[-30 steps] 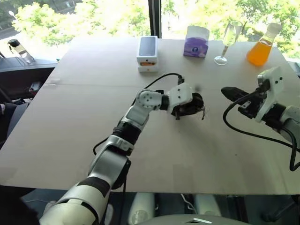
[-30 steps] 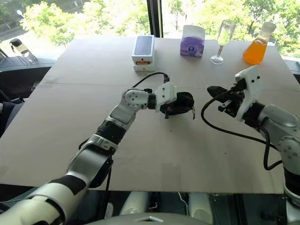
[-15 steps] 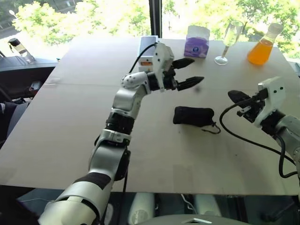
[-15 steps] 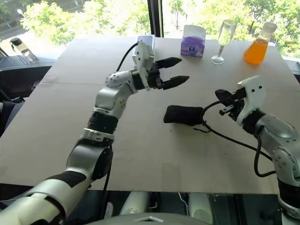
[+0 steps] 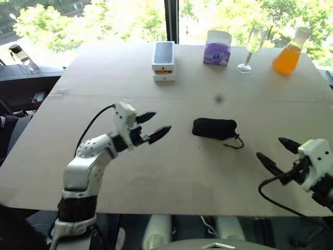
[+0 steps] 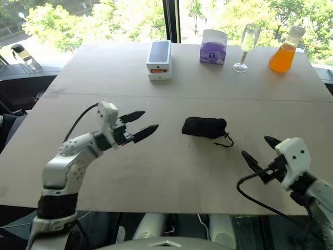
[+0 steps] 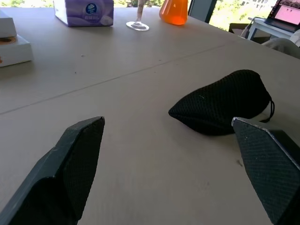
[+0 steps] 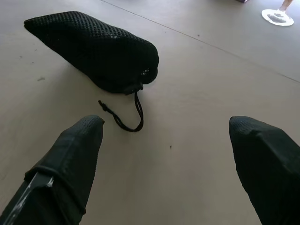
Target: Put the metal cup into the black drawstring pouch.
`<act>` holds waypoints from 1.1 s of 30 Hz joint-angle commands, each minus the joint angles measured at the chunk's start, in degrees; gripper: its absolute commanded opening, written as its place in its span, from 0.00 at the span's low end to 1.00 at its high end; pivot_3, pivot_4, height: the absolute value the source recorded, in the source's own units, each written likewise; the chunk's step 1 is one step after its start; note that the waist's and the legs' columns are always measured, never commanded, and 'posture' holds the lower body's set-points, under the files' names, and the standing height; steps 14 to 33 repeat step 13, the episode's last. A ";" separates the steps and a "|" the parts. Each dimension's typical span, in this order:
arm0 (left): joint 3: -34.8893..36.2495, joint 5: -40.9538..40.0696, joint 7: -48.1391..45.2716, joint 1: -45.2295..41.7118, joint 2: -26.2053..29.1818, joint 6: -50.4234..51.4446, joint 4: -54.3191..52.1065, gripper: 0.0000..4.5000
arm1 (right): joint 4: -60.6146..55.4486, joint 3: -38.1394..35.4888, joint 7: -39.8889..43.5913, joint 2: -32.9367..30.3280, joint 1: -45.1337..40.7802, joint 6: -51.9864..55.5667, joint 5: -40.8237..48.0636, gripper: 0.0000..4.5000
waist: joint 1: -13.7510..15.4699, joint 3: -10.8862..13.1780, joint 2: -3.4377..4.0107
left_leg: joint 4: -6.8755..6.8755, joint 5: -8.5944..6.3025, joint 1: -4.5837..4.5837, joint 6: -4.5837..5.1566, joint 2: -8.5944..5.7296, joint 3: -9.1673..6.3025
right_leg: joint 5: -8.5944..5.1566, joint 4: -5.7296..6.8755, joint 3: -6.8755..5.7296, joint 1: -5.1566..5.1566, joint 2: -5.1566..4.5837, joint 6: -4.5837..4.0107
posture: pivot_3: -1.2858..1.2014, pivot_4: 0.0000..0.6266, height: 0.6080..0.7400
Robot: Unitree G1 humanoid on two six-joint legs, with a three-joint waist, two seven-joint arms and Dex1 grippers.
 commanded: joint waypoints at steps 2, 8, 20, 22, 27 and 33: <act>4.93 -4.27 0.67 8.99 3.09 1.44 -9.68 1.00 | 0.05 -7.16 5.75 0.50 5.37 -6.36 -0.03 0.99 | 0.22 -0.01 0.03 | 0.00 -0.11 0.16 0.18 0.01 0.04 | -0.13 0.05 0.07 0.10 -0.03 -0.22 | 0.52 0.24 0.98; 6.28 -4.04 2.17 13.98 4.32 -0.14 -10.94 1.00 | 2.95 -10.63 9.47 2.11 10.62 -11.27 -1.42 0.99 | 0.14 -0.05 0.10 | -0.04 -0.23 0.45 -0.10 0.04 0.03 | -0.12 0.10 0.25 0.25 -0.08 -0.27 | 0.52 0.24 0.98; 6.08 -4.42 3.68 14.73 4.06 -0.39 -11.25 1.00 | 3.89 -10.34 9.42 1.98 9.63 -10.68 -0.53 0.99 | 0.04 -0.04 0.09 | -0.13 -0.14 0.44 0.11 0.04 0.18 | -0.13 0.08 0.44 0.15 -0.03 -0.28 | 0.52 0.24 0.98; 6.08 -4.42 3.68 14.73 4.06 -0.39 -11.25 1.00 | 3.89 -10.34 9.42 1.98 9.63 -10.68 -0.53 0.99 | 0.04 -0.04 0.09 | -0.13 -0.14 0.44 0.11 0.04 0.18 | -0.13 0.08 0.44 0.15 -0.03 -0.28 | 0.52 0.24 0.98; 6.08 -4.42 3.68 14.73 4.06 -0.39 -11.25 1.00 | 3.89 -10.34 9.42 1.98 9.63 -10.68 -0.53 0.99 | 0.04 -0.04 0.09 | -0.13 -0.14 0.44 0.11 0.04 0.18 | -0.13 0.08 0.44 0.15 -0.03 -0.28 | 0.52 0.24 0.98; 6.08 -4.42 3.68 14.73 4.06 -0.39 -11.25 1.00 | 3.89 -10.34 9.42 1.98 9.63 -10.68 -0.53 0.99 | 0.04 -0.04 0.09 | -0.13 -0.14 0.44 0.11 0.04 0.18 | -0.13 0.08 0.44 0.15 -0.03 -0.28 | 0.52 0.24 0.98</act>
